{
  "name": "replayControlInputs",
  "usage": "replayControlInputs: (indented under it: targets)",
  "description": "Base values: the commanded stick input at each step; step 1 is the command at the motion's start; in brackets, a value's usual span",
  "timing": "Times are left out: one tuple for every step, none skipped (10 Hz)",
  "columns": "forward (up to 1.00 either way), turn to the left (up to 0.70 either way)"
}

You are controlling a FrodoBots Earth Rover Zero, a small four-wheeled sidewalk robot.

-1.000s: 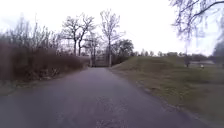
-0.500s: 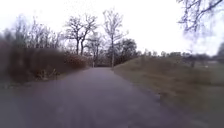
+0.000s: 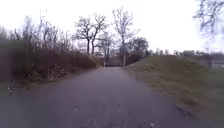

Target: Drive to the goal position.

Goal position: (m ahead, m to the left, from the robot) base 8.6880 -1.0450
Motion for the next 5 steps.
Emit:
replayControlInputs:
  targets:
    - [1.0, 0.0]
    - [1.0, 0.0]
    - [1.0, 0.0]
    - [1.0, 0.0]
    - [1.0, 0.0]
